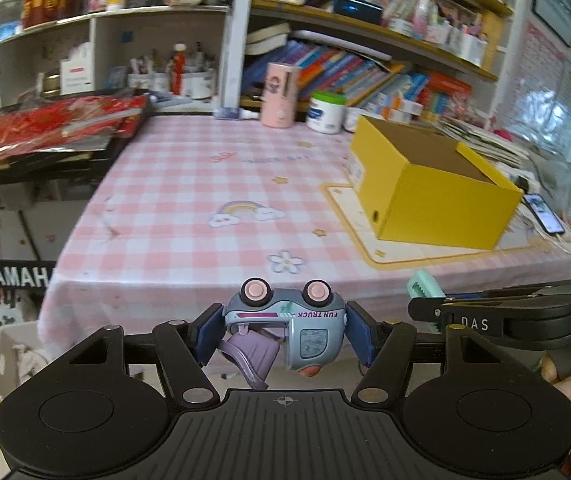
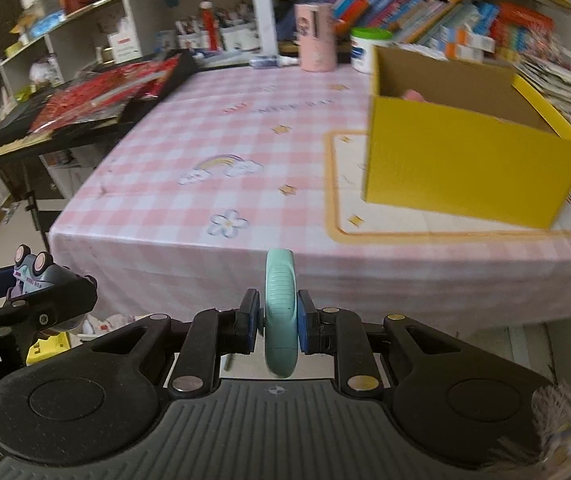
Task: Organize objects
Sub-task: 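Carry the toy truck with the left tool while the right tool carries the green item to the box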
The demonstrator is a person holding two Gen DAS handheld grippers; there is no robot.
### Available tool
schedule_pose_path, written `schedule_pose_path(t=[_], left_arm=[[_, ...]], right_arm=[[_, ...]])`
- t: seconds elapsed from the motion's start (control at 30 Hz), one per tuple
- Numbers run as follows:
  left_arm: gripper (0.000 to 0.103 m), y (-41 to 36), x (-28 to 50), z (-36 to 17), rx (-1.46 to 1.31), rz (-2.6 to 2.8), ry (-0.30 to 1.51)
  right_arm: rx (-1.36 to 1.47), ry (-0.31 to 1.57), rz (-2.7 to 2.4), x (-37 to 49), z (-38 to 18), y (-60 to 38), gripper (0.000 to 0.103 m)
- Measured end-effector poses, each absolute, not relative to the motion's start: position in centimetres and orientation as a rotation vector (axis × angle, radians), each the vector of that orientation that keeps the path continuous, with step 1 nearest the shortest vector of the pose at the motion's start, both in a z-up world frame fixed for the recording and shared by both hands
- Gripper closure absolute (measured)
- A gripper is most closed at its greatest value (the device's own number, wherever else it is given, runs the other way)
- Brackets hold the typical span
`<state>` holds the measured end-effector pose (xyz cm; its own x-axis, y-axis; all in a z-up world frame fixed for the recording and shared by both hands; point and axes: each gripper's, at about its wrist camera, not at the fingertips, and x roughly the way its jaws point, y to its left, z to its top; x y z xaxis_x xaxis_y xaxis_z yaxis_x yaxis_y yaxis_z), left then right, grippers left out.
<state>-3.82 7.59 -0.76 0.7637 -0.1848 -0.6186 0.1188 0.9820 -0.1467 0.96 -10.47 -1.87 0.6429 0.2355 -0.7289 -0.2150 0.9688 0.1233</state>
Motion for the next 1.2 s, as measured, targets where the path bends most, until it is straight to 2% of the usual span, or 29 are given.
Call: schedule_pose_path(t=[1.2], left_arm=[[0.039, -5.4, 1.5, -0.3, 0.033, -0.449, 0.692]], right_arm=[[0.166, 0.849, -0.016, 0.2, -2.0, -24.0, 0.085]])
